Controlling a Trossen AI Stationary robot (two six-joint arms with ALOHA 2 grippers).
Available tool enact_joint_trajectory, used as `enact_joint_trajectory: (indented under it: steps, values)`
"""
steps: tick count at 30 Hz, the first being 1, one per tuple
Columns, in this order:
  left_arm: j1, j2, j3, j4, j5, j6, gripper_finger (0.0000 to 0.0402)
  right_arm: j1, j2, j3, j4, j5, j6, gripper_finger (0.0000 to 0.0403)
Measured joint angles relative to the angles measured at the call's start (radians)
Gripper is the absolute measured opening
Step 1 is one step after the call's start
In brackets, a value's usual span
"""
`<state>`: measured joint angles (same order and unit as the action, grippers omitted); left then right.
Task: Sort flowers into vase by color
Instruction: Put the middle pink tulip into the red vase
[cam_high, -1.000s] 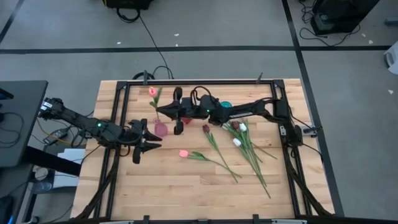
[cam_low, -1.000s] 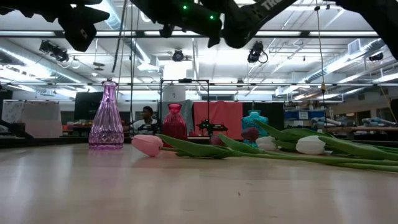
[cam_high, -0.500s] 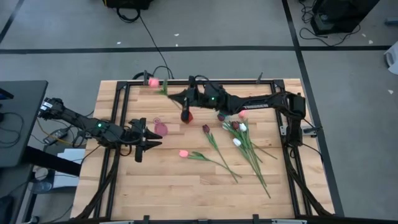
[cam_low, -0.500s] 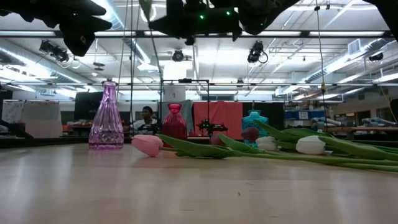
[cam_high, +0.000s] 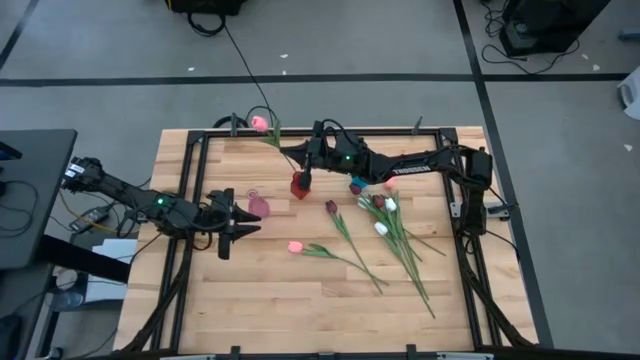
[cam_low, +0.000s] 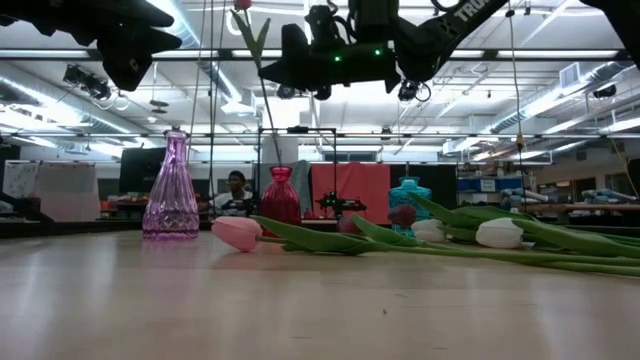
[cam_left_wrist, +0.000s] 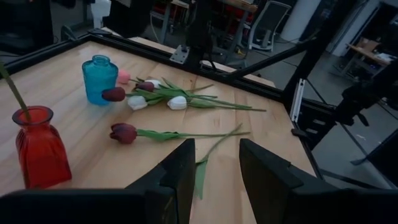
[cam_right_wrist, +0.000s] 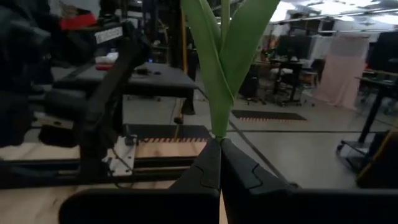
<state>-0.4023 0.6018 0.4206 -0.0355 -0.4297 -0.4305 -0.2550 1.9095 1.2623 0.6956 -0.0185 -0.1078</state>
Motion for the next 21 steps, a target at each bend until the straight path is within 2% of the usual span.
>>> enact_joint_trajectory:
  steps: [7,14,17,21]
  values:
    - [0.0,0.0,0.0,-0.002,-0.004,-0.001,0.0131,0.013,0.0,0.001,-0.026,0.008,0.015,0.0008]
    - [0.0,0.0,0.0,-0.009,-0.004,-0.017,0.0131,0.013,0.0,0.002,-0.146,0.003,0.06,0.0012]
    - [0.0,0.0,0.0,-0.021,-0.004,-0.021,0.0131,0.014,-0.01,0.001,-0.259,0.001,0.059,0.0031]
    - [0.0,0.0,0.0,-0.026,-0.004,-0.023,0.0131,0.016,-0.064,0.002,-0.396,0.002,0.055,0.0082]
